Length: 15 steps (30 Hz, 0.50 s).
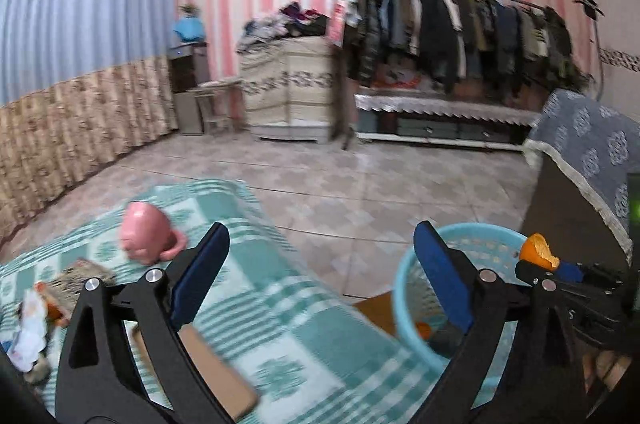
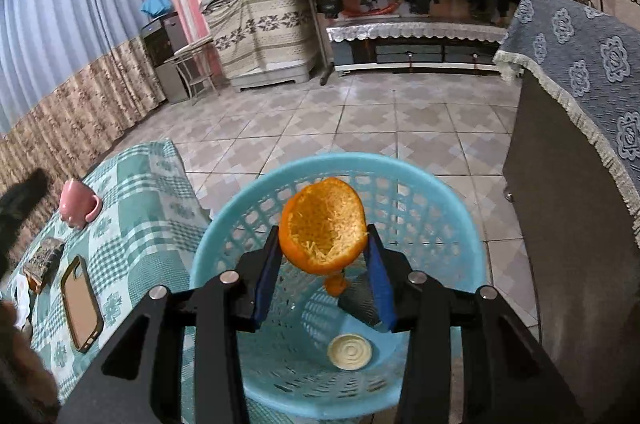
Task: Collect trash
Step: 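Open the left tool to drop the cream dish while the right tool releases the orange peel, then move both tools back toward the table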
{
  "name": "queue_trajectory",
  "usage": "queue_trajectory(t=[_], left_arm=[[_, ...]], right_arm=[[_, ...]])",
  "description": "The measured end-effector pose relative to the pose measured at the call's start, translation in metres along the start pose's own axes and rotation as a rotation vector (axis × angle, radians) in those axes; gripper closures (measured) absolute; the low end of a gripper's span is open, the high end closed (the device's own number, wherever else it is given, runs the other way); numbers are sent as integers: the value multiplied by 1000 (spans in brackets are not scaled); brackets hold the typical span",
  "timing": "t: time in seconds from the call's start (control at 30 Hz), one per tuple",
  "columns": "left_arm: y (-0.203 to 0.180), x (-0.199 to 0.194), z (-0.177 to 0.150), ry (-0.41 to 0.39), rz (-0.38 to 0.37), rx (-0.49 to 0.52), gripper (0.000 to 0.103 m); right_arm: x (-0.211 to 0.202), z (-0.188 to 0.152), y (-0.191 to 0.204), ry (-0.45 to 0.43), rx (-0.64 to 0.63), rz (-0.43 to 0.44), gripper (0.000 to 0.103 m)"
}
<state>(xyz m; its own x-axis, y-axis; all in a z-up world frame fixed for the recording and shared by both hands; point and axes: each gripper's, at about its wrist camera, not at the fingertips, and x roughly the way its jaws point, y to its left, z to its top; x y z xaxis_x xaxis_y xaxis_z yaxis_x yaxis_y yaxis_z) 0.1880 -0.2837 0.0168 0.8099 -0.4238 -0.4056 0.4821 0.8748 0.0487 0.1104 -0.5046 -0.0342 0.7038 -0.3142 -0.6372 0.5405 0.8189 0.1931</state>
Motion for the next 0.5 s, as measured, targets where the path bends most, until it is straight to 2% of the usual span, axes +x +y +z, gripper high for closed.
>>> queue_trajectory(t=[0.03, 0.07, 0.1, 0.13, 0.37, 0.5], left_arm=[[8, -7, 0, -3, 20, -13, 12], [14, -13, -1, -3, 31, -25, 11], [17, -17, -2, -2, 36, -31, 11], [23, -23, -3, -2, 48, -37, 11], [49, -63, -13, -25, 119, -56, 10], [71, -85, -16, -44, 171, -77, 9]], right_arm=[[1, -1, 1, 0, -1, 3, 53], [1, -1, 1, -5, 5, 2, 32], [0, -1, 0, -16, 13, -5, 23], [-3, -1, -1, -36, 20, -11, 19], [-11, 2, 8, -70, -24, -31, 12], [-25, 2, 22, -107, -54, 12, 12]])
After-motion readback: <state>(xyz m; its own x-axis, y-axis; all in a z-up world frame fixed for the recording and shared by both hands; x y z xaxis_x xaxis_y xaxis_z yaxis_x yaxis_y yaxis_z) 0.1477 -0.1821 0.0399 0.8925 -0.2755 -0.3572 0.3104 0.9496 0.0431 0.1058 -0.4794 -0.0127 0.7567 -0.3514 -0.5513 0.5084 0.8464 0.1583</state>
